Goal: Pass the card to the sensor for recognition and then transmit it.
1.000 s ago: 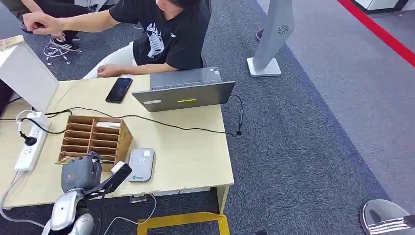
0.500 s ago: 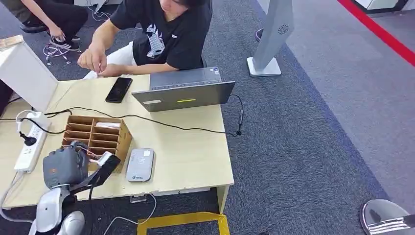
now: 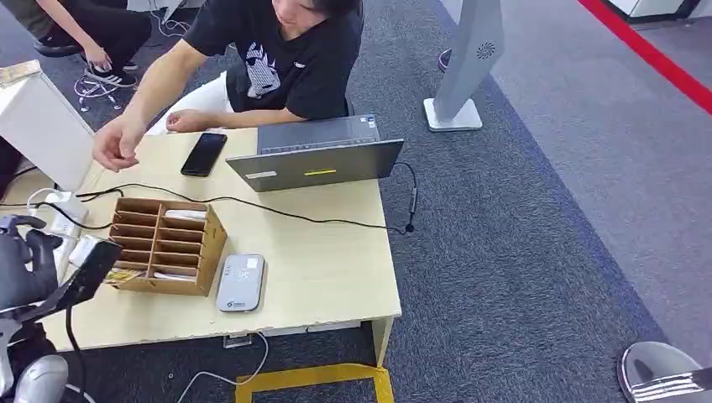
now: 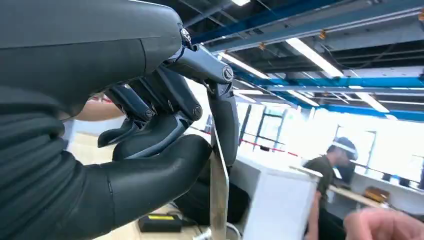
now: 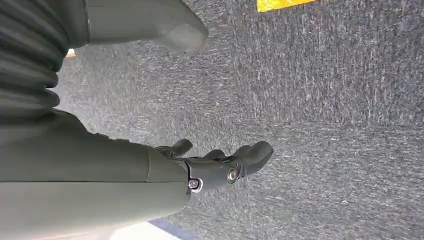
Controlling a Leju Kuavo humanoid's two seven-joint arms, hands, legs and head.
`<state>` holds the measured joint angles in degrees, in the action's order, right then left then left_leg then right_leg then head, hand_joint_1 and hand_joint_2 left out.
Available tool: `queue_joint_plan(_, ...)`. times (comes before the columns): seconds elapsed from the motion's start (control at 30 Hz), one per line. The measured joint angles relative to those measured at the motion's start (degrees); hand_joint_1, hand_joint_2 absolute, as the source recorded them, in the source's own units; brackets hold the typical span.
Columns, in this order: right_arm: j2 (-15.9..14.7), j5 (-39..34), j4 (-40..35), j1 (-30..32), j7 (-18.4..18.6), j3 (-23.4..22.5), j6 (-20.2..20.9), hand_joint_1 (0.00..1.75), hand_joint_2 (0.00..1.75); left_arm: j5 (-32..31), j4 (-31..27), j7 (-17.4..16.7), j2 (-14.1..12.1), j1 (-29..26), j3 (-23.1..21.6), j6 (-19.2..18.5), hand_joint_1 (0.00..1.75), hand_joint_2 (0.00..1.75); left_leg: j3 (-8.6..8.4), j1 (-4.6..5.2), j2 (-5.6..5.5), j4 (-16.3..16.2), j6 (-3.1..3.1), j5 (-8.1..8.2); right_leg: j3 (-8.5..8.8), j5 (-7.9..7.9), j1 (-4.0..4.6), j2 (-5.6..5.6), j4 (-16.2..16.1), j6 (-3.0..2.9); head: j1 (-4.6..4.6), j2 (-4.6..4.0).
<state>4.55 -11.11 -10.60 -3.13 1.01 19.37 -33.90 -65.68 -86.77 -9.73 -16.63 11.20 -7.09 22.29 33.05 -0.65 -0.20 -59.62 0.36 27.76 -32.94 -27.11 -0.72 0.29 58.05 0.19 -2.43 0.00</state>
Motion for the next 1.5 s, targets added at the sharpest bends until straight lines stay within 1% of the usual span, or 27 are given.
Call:
queue_joint_plan(0.1, 0.0, 0.8, 0.0, -0.2, 0.2, 0.0, -0.1, 0.00, 1.75, 0.4, 1.7, -0.4, -1.3, 1.8, 2.0, -0.5, 1.75, 1.75, 0.00, 0.00, -0.01, 0.0, -0.01, -0.01, 0.00, 0.00, 0.00, -0.01, 0.0, 0.00, 0.00, 0.00)
queue_joint_plan(0.27, 0.0, 1.6, 0.0, -0.5, 0.6, 0.0, -0.1, 0.00, 1.75, 0.5, 7.3, -0.5, -3.0, 5.4, 4.5, -0.7, 1.75, 1.75, 0.00, 0.00, -0.01, 0.0, -0.01, -0.02, 0.01, 0.01, -0.01, 0.00, 0.0, -0.01, 0.00, 0.00)
queue_joint_plan(0.47, 0.0, 1.8, 0.0, -0.6, 0.1, 0.0, -0.3, 0.00, 1.75, 0.7, 10.6, -0.2, -3.1, 7.1, 5.1, -0.2, 1.75, 1.75, 0.01, 0.01, -0.01, 0.0, -0.01, -0.01, 0.00, 0.01, -0.01, 0.00, 0.0, -0.01, 0.00, 0.00)
queue_joint_plan(0.53, 0.0, 1.8, 0.0, -0.6, -0.2, 0.0, -0.3, 0.00, 1.75, 0.2, 11.0, 1.1, -2.8, 7.4, 5.1, 0.3, 1.75, 1.75, 0.01, 0.01, 0.01, 0.0, -0.01, -0.01, -0.03, 0.01, -0.01, 0.01, 0.0, -0.01, 0.00, 0.00)
queue_joint_plan(0.6, 0.0, 1.6, 0.0, -0.6, -0.5, 0.0, -0.4, 0.00, 1.75, -1.0, 10.8, 2.4, -1.7, 7.4, 4.6, 0.7, 1.75, 1.75, 0.00, 0.03, 0.00, 0.0, -0.01, -0.01, -0.04, 0.01, -0.02, 0.00, 0.0, -0.01, 0.00, 0.00)
queue_joint_plan(0.67, 0.0, 1.5, 0.0, -0.6, -0.6, 0.0, -0.5, 0.00, 1.75, -2.6, 9.1, 2.9, -0.5, 7.2, 3.2, 0.7, 1.75, 1.75, 0.02, 0.03, -0.01, 0.0, -0.01, -0.01, -0.04, 0.01, -0.02, -0.01, 0.0, 0.00, 0.00, 0.00)
queue_joint_plan(0.83, 0.0, 1.2, 0.0, -0.5, -1.0, 0.0, -0.8, 0.00, 1.75, -5.2, 4.5, 2.5, 2.2, 6.9, -1.9, 0.6, 1.75, 1.75, 0.03, 0.03, -0.01, -0.1, 0.01, 0.01, -0.03, 0.02, -0.03, -0.01, 0.0, 0.01, 0.00, 0.00)
queue_joint_plan(0.9, 0.0, 1.2, 0.0, -0.5, -1.0, 0.0, -0.8, 0.00, 1.75, -5.3, 3.3, 2.5, 2.8, 6.9, -2.9, 0.6, 1.75, 1.75, 0.03, 0.02, 0.00, -0.1, 0.01, 0.01, -0.04, 0.02, -0.03, 0.00, 0.0, 0.01, 0.00, 0.00)
queue_joint_plan(1.1, 0.0, 1.2, 0.0, -0.5, -1.4, -0.1, -1.0, 0.00, 1.75, -5.3, 0.9, 2.9, 4.3, 7.0, -5.6, 1.2, 1.75, 1.75, 0.02, 0.01, 0.01, 0.0, 0.01, 0.01, -0.06, 0.01, -0.02, 0.01, 0.0, 0.00, 0.00, 0.00)
queue_joint_plan(1.23, 0.0, 1.2, 0.0, -0.1, -1.6, -0.2, -1.2, 0.00, 1.75, -5.0, 0.5, 3.2, 5.0, 6.9, -6.9, 1.7, 1.75, 1.75, 0.03, 0.01, 0.01, 0.0, 0.01, 0.01, -0.06, 0.01, -0.02, 0.01, 0.0, 0.00, 0.00, 0.00)
queue_joint_plan(1.5, 0.0, 1.1, 0.0, 0.2, -1.9, -0.3, -1.2, 0.00, 1.75, -4.7, 0.5, 3.4, 5.6, 6.9, -7.4, 1.9, 1.75, 1.75, 0.04, 0.01, 0.02, 0.0, 0.01, 0.01, -0.06, 0.01, -0.02, 0.03, 0.0, 0.00, 0.00, 0.00)
